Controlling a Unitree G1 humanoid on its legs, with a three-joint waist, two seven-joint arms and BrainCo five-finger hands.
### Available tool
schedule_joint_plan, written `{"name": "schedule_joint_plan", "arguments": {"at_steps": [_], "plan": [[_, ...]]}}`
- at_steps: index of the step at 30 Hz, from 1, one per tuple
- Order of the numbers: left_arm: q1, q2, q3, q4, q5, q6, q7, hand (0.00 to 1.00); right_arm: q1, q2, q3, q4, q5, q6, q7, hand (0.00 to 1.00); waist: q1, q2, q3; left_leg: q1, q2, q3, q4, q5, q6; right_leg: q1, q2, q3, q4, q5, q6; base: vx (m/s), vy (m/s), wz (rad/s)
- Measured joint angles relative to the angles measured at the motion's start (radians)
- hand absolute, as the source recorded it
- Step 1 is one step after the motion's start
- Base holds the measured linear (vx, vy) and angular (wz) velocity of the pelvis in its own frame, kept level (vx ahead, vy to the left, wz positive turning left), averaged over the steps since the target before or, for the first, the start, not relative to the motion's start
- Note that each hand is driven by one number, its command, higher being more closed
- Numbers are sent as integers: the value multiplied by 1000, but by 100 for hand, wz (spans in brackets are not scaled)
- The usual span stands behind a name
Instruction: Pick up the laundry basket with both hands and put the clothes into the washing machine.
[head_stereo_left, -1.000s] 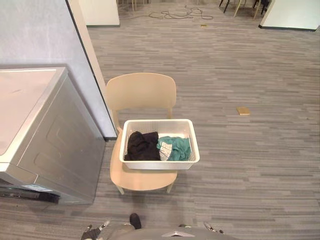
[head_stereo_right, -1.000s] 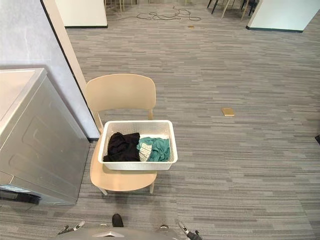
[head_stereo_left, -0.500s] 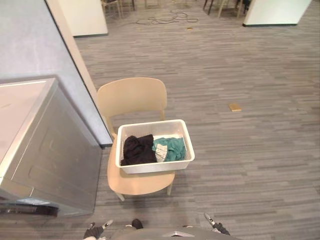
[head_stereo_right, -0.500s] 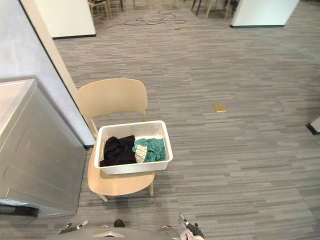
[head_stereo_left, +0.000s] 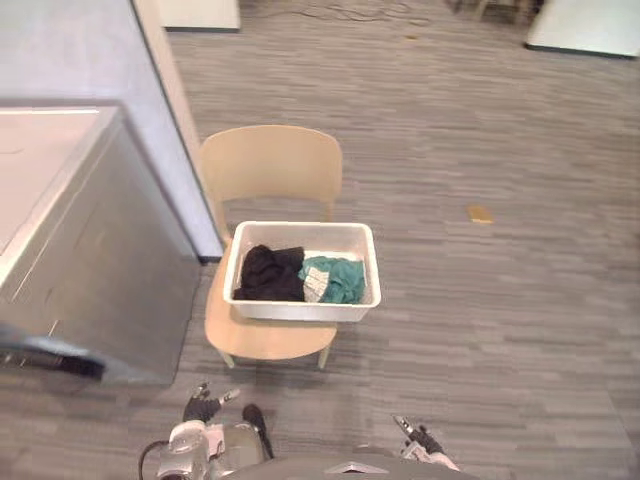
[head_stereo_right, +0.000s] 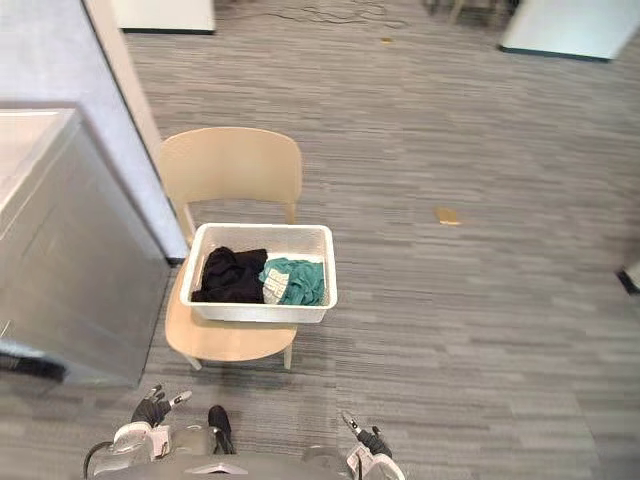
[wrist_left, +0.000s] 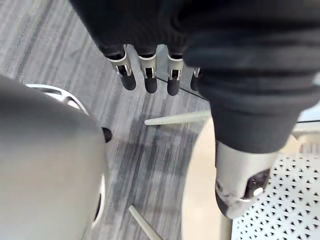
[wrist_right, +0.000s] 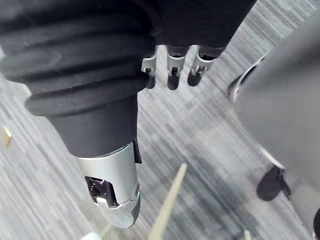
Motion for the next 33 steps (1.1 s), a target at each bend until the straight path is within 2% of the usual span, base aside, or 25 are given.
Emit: {"name": "schedule_joint_plan", "arguments": {"at_steps": [1,2,3,4,5,6,8,9,11,14,15,16,17,19,20,22,24,25,26,27,28,29,30,31,33], "plan": [[0,-22,1,0,-2,-1,6,0,-16,-23,0,0,-7,-1,-2,0,-2,41,21,-17,19,-38,-39,51,-13,4,38,-47,-25,27,-20,-360,-197,83],[0,-28,2,1,-2,-4,9,0,-19,-32,0,3,-9,-1,-5,0,3,57,28,-17,27,-46,-67,70,-16,3,52,-66,-30,36,-31,-389,-143,94],[-1,-31,8,1,-2,-6,15,0,-31,-43,-1,4,-17,0,-14,0,6,74,32,-13,49,8,-112,45,-29,1,69,-112,-40,48,-51,-296,-100,90],[2,-29,11,7,-1,-4,19,0,-34,-42,-3,5,-17,0,-17,0,2,69,34,-12,63,74,-128,18,-45,-4,63,-154,-51,56,-62,-341,-133,121],[1,-30,13,15,-2,-4,20,0,-36,-47,-6,3,-17,0,-18,0,-4,67,39,-18,81,126,-110,13,-43,-8,54,-197,-49,61,-70,-252,-95,123],[1,-32,16,25,-3,-5,20,0,-33,-52,-13,3,-17,1,-20,0,-3,79,32,-33,98,122,-8,-6,-26,-12,48,-240,-47,67,-79,-216,-58,101],[3,-34,43,34,-4,-7,19,0,-33,-50,-20,4,-17,4,-20,0,-1,81,31,-24,111,94,157,-67,-8,-13,28,-272,-33,68,-78,-138,46,73],[8,-37,83,41,-5,-7,19,0,-31,-45,-20,2,-18,4,-17,0,3,80,31,-2,113,54,253,-165,-12,-13,10,-297,-26,77,-71,-145,98,60],[20,-39,134,53,-17,-8,19,0,-34,-42,-21,1,-23,4,-10,0,8,80,30,42,149,61,338,-234,-14,-25,-10,-324,-17,95,-62,-137,150,44],[35,-32,181,101,-23,-2,20,0,-25,-41,-21,-17,-57,2,-9,0,0,81,29,111,238,140,353,-276,-13,-29,-50,-380,-2,121,-19,-121,301,61],[42,-31,183,103,-23,0,22,0,-20,-39,-21,-26,-62,0,-11,0,-1,88,22,103,235,189,327,-286,-34,-34,-68,-403,0,132,-3,-112,459,83],[48,-29,178,102,-23,2,27,0,-20,-34,-21,-38,-80,-1,-13,0,-3,77,8,94,194,218,282,-287,-48,-46,-83,-422,-3,142,10,-83,442,105],[54,-7,159,97,-23,2,36,0,-3,-10,-19,-49,-93,-6,-13,0,-14,42,-11,92,117,204,173,-268,-69,-59,-114,-457,-37,166,25,-53,368,115],[51,15,130,94,-22,6,49,0,1,16,-19,-58,-95,-19,-17,0,-12,5,-13,87,31,167,75,-210,-44,-52,-154,-510,-70,216,26,-38,272,116],[51,23,80,78,-21,7,54,0,14,22,-19,-83,-95,-24,-18,0,-15,6,-13,87,-24,114,17,-180,-18,-33,-180,-538,-83,248,22,-48,253,113],[48,31,33,66,-18,0,68,0,13,26,-19,-87,-95,-27,-22,0,-14,6,-14,93,-88,62,-42,-146,9,-13,-224,-562,-64,256,28,-69,199,118],[50,27,0,71,9,-8,79,0,11,16,-10,-92,-95,-27,-23,0,-23,22,-11,116,-144,21,-130,-138,43,-22,-309,-597,71,253,27,-112,156,106],[58,26,-12,70,29,-8,82,0,13,3,-8,-98,-95,-27,-24,0,-30,35,-17,135,-165,16,-161,-144,41,-42,-364,-585,185,246,-31,-94,282,139],[69,28,-54,71,60,-12,83,0,23,-14,1,-143,-95,-28,-25,0,-57,53,-14,169,-185,-24,-219,-141,44,-141,-390,-427,376,257,-219,2,255,129],[63,30,-64,72,63,-12,84,0,29,-14,3,-163,-96,-29,-26,0,-66,68,-14,182,-180,-35,-234,-141,43,-178,-347,-314,415,208,-171,73,253,132],[61,35,-67,79,90,-12,83,0,34,-11,37,-211,-98,-39,-28,0,-76,69,-1,191,-171,-55,-247,-139,49,-244,-230,-123,457,113,-103,95,102,74],[60,42,-69,82,106,-11,82,0,42,0,60,-246,-106,-40,-30,0,-78,59,12,199,-173,-54,-247,-138,51,-270,-181,-66,473,78,-92,67,73,74],[64,61,-67,84,127,-8,74,0,59,14,109,-303,-130,-45,-38,0,-78,47,29,206,-181,-54,-246,-129,63,-304,-120,-33,467,32,-76,62,31,48],[65,61,-65,90,138,-3,69,0,61,24,141,-332,-145,-46,-41,0,-79,23,35,219,-191,-50,-246,-129,63,-320,-92,-46,442,13,-74,86,20,54],[60,72,-65,107,151,9,67,0,67,31,190,-370,-207,-46,-45,0,-92,10,38,241,-208,-47,-245,-129,63,-335,-78,-180,349,19,-85,141,20,49]]}}
